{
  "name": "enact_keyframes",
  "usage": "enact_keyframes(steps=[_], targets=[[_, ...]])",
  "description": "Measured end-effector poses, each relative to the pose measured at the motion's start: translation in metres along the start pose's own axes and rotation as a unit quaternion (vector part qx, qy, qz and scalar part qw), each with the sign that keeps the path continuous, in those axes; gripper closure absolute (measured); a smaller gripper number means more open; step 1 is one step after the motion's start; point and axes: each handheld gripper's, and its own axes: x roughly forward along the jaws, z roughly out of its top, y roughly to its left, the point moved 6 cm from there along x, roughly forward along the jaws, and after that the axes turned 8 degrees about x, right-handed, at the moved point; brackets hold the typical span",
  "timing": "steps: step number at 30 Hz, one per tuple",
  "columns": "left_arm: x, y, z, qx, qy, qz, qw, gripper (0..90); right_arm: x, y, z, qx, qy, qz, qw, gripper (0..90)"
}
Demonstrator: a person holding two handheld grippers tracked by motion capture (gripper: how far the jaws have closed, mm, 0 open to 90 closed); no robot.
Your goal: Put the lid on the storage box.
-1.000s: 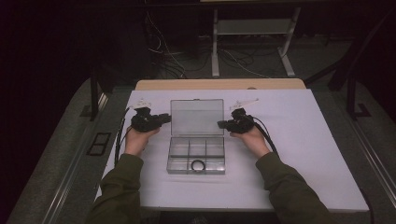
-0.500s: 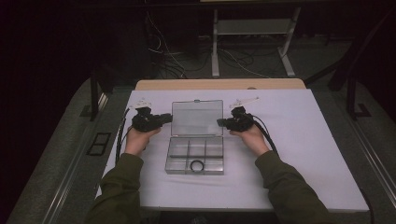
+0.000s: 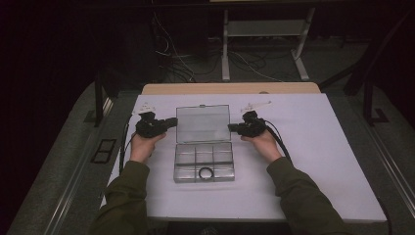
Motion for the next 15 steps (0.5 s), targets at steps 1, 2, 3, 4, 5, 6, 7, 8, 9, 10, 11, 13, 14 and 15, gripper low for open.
enact_keyframes(steps=[1, 2, 3, 4, 5, 6, 7, 8, 9, 10, 11, 13, 14, 15], targets=[[-0.002, 0.001, 0.001, -0.004, -0.011, -0.005, 0.9999, 81.8, 0.0, 0.0, 0.0, -0.002, 0.0, -0.001, 1.0, 89.3], [-0.005, 0.002, 0.002, -0.007, -0.018, -0.005, 0.9998, 81.4, 0.0, 0.0, 0.0, 0.0, 0.0, 0.0, 1.0, 89.3], [-0.008, 0.004, 0.003, -0.009, -0.023, 0.0, 0.9997, 81.3, 0.0, 0.0, 0.0, -0.002, 0.0, 0.0, 1.0, 89.3], [-0.011, 0.008, 0.002, -0.009, -0.015, 0.012, 0.9998, 82.2, 0.0, 0.0, 0.0, -0.002, 0.0, 0.001, 1.0, 89.4], [-0.012, 0.012, 0.0, -0.01, -0.005, 0.026, 0.9996, 83.7, 0.0, 0.0, 0.0, -0.002, 0.0, 0.002, 1.0, 89.3], [-0.011, 0.014, -0.004, -0.019, 0.004, 0.031, 0.9993, 86.0, 0.0, 0.0, 0.0, -0.002, 0.0, 0.001, 1.0, 89.3], [-0.009, 0.015, -0.008, -0.022, 0.018, 0.03, 0.9992, 86.6, 0.001, 0.0, 0.0, -0.002, 0.0, 0.002, 1.0, 89.3], [-0.005, 0.016, -0.012, -0.018, 0.037, 0.034, 0.9986, 87.0, 0.001, 0.0, 0.0, -0.002, 0.0, 0.002, 1.0, 89.3], [0.0, 0.014, -0.015, -0.02, 0.05, 0.028, 0.9981, 86.9, 0.001, 0.0, 0.0, -0.001, 0.001, 0.002, 1.0, 89.3], [0.006, 0.012, -0.018, -0.018, 0.062, 0.026, 0.9976, 86.9, 0.002, 0.001, -0.001, -0.001, 0.002, 0.003, 1.0, 89.3], [0.01, 0.011, -0.02, -0.011, 0.074, 0.028, 0.9968, 88.4, 0.003, 0.001, -0.001, -0.002, 0.003, 0.002, 1.0, 89.3], [0.014, 0.009, -0.02, -0.01, 0.073, 0.018, 0.9972, 89.0, 0.003, 0.001, -0.001, -0.001, 0.003, 0.005, 1.0, 89.3], [0.014, 0.008, -0.02, -0.008, 0.072, 0.016, 0.9973, 89.0, 0.003, 0.001, -0.001, 0.0, 0.001, 0.008, 1.0, 89.3], [0.014, 0.007, -0.019, -0.008, 0.069, 0.015, 0.9975, 89.0, 0.003, 0.001, -0.001, 0.0, 0.0, 0.009, 1.0, 89.3]])
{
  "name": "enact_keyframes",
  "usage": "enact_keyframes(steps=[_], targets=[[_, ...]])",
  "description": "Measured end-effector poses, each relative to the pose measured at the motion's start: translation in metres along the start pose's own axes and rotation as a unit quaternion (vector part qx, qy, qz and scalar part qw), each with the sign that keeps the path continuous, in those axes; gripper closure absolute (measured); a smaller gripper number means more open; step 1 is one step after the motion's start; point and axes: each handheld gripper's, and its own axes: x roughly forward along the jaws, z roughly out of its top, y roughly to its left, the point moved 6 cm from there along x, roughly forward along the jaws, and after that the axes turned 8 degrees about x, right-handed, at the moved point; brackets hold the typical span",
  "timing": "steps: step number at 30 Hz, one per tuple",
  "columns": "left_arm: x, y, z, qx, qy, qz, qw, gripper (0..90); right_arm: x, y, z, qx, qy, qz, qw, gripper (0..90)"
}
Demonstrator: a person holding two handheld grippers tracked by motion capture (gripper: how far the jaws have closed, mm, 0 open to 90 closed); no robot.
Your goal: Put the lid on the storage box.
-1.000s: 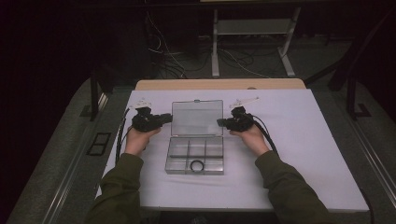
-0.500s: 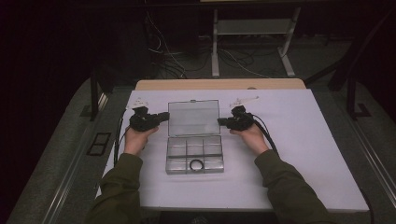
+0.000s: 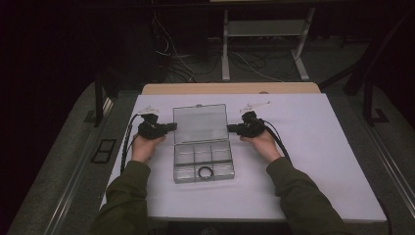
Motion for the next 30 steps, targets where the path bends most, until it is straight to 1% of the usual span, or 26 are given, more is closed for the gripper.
enact_keyframes(steps=[2, 5, 7, 8, 14, 15, 18, 21, 24, 26, 27, 29, 30], targets=[[-0.001, -0.001, 0.002, 0.006, -0.005, -0.003, 1.0, 89.0, 0.0, 0.001, 0.001, -0.001, -0.002, 0.003, 1.0, 89.3], [-0.003, -0.003, 0.004, 0.002, -0.01, -0.005, 0.9999, 89.0, 0.001, 0.001, 0.001, -0.001, -0.002, 0.002, 1.0, 89.3], [-0.004, -0.004, 0.006, 0.003, -0.018, -0.01, 0.9998, 88.9, -0.001, 0.002, 0.002, -0.001, -0.003, 0.003, 1.0, 89.4], [-0.004, -0.006, 0.008, 0.0, -0.023, -0.013, 0.9996, 88.9, -0.002, 0.002, 0.003, -0.002, -0.004, 0.005, 1.0, 89.3], [-0.007, -0.015, 0.016, 0.017, -0.035, -0.021, 0.999, 88.9, -0.004, 0.008, 0.011, -0.008, -0.013, 0.011, 0.9998, 89.3], [-0.008, -0.017, 0.017, 0.015, -0.039, -0.022, 0.9989, 88.9, -0.003, 0.01, 0.012, -0.009, -0.014, 0.012, 0.9998, 89.3], [-0.011, -0.018, 0.018, 0.019, -0.041, -0.023, 0.9987, 88.8, -0.003, 0.011, 0.015, -0.011, -0.017, 0.015, 0.9997, 89.3], [-0.013, -0.018, 0.018, 0.019, -0.04, -0.02, 0.9988, 86.9, -0.003, 0.013, 0.016, -0.012, -0.019, 0.016, 0.9996, 89.3], [-0.019, -0.015, 0.016, 0.022, -0.041, -0.009, 0.9989, 81.4, -0.004, 0.014, 0.016, -0.014, -0.018, 0.019, 0.9996, 89.3], [-0.028, -0.012, 0.014, 0.019, -0.046, 0.002, 0.9988, 77.9, -0.004, 0.014, 0.016, -0.014, -0.019, 0.02, 0.9995, 89.3], [-0.032, -0.01, 0.013, 0.016, -0.049, 0.003, 0.9987, 77.4, -0.004, 0.014, 0.016, -0.015, -0.018, 0.019, 0.9995, 89.3], [-0.043, -0.009, 0.011, 0.02, -0.054, 0.007, 0.9983, 74.5, -0.003, 0.013, 0.017, -0.015, -0.02, 0.018, 0.9995, 89.3], [-0.048, -0.009, 0.01, 0.022, -0.058, 0.005, 0.998, 72.5, -0.003, 0.014, 0.016, -0.014, -0.019, 0.019, 0.9995, 89.3]])
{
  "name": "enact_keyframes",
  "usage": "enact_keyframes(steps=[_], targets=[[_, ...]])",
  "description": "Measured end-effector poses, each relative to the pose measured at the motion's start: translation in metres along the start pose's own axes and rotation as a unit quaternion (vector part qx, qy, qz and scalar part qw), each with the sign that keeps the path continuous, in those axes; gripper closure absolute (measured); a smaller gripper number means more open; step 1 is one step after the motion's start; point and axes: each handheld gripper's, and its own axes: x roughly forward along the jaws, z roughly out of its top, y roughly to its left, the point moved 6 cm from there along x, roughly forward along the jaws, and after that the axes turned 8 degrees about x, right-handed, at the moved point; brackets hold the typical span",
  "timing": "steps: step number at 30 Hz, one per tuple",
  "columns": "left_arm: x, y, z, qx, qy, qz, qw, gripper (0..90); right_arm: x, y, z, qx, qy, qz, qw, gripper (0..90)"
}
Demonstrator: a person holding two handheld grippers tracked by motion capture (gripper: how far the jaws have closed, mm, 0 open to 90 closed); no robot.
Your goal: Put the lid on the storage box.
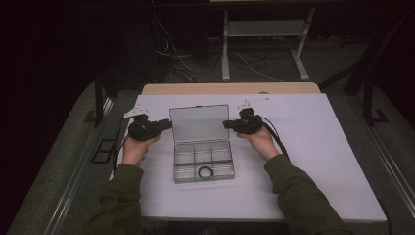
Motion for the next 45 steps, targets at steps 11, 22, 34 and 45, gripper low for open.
enact_keyframes(steps=[11, 22, 34, 45], targets=[[-0.014, -0.018, 0.013, 0.029, -0.044, -0.034, 0.998, 60.2, -0.001, 0.005, -0.001, -0.008, 0.004, 0.002, 1.0, 89.3], [-0.006, -0.038, 0.02, 0.063, -0.053, -0.058, 0.9949, 76.2, -0.008, 0.01, -0.006, -0.015, 0.005, 0.006, 0.9998, 89.4], [-0.004, -0.046, 0.021, 0.07, -0.059, -0.071, 0.9933, 74.5, -0.019, 0.013, -0.014, -0.024, 0.012, 0.002, 0.9996, 89.3], [-0.015, -0.059, 0.016, 0.09, -0.053, -0.08, 0.9912, 72.1, -0.037, 0.016, -0.021, -0.031, 0.013, 0.003, 0.9994, 89.3]])
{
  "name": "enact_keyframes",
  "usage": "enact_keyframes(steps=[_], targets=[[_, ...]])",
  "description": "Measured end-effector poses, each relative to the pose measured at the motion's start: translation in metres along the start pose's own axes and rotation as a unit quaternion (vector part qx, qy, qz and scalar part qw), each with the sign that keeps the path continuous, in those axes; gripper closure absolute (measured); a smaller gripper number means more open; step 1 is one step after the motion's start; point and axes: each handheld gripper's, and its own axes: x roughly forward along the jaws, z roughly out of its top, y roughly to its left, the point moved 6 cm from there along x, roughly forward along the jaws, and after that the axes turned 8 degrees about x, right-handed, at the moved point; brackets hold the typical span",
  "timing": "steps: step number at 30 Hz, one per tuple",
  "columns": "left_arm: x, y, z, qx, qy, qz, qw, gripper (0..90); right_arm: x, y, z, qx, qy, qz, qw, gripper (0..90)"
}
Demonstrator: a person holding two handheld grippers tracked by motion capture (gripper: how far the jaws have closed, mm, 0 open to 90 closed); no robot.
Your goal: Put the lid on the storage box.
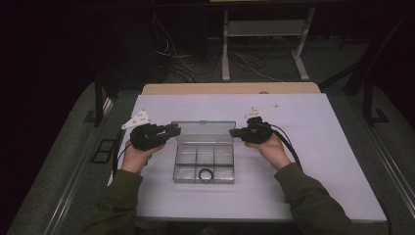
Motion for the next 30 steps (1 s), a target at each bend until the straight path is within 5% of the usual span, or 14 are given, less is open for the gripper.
enact_keyframes(steps=[13, 30], targets=[[-0.009, -0.016, -0.007, 0.007, 0.002, -0.003, 1.0, 67.2, -0.044, 0.013, -0.027, 0.006, 0.008, 0.03, 0.9995, 89.2], [-0.015, -0.029, -0.013, 0.011, 0.011, -0.011, 0.9998, 60.9, -0.05, 0.051, -0.023, -0.004, -0.007, 0.106, 0.9943, 89.1]])
